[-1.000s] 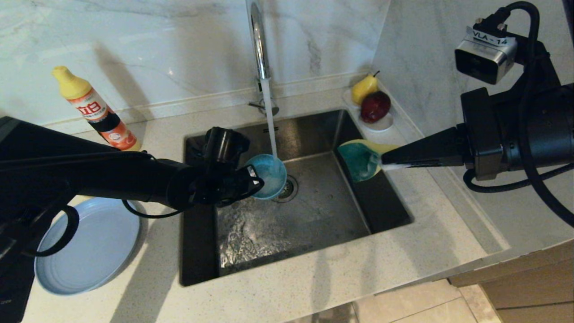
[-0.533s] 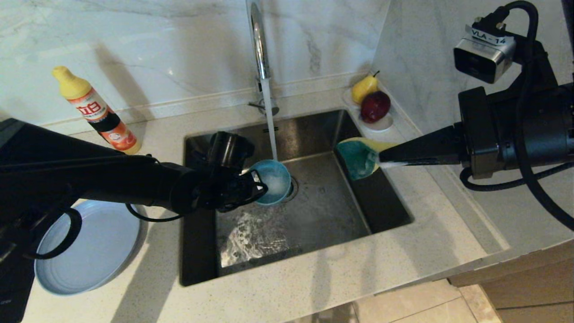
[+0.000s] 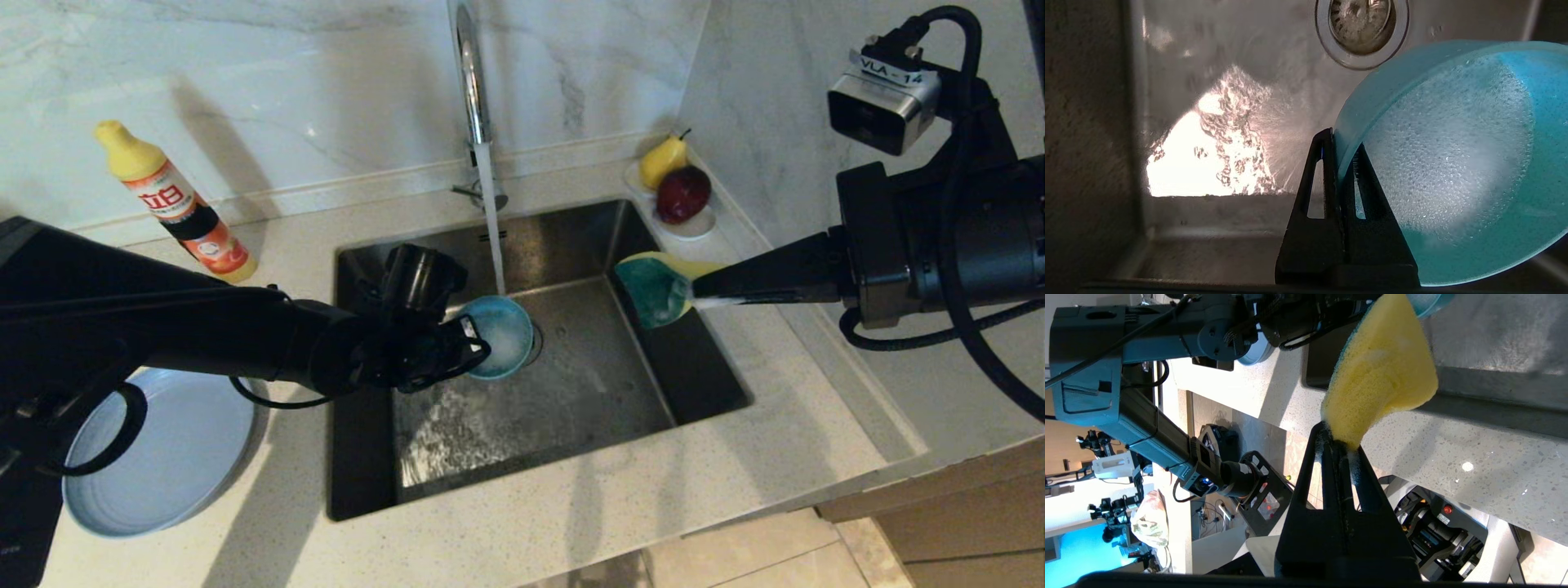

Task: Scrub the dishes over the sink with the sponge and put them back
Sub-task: Rinse the bowl

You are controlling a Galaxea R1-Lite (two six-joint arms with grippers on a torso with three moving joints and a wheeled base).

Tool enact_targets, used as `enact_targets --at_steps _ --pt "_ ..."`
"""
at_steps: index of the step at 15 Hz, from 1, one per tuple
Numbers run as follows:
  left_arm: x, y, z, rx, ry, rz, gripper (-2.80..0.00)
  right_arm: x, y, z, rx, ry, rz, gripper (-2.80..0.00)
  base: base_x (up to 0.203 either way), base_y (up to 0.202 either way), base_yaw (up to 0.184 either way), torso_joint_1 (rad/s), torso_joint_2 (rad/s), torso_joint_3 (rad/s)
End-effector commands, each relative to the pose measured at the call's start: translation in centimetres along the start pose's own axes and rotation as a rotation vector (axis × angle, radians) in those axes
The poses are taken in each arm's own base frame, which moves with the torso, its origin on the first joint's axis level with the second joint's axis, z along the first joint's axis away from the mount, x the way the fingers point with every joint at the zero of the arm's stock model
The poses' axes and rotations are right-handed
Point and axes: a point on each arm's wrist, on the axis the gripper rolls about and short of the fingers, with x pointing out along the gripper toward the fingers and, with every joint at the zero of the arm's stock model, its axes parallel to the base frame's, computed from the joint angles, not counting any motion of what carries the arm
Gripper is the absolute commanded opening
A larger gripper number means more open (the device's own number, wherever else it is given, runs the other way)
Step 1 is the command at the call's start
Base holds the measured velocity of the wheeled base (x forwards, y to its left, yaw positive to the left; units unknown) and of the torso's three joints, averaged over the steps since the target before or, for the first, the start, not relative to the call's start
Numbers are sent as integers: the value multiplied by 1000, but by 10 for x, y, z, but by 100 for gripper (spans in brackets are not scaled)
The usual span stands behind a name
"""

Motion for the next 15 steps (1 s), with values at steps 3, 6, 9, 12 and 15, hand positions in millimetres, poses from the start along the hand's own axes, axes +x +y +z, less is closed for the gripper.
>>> enact_targets --at_steps 3,6,9,12,15 --pt "-9 2 1 3 3 6 -280 0 1 1 -2 -7 7 -280 0 0 0 0 0 0" --pt "-6 1 2 3 -2 5 -280 -1 1 1 -5 -12 11 -280 0 0 0 0 0 0" --pt "2 -2 2 3 -5 9 -280 -2 2 1 -6 -16 10 -280 0 0 0 0 0 0" --pt "10 -1 -2 4 2 21 -280 -2 1 1 -5 -14 10 -280 0 0 0 0 0 0" --pt "13 0 -4 5 -8 38 -280 -1 1 1 -5 -11 10 -280 0 0 0 0 0 0"
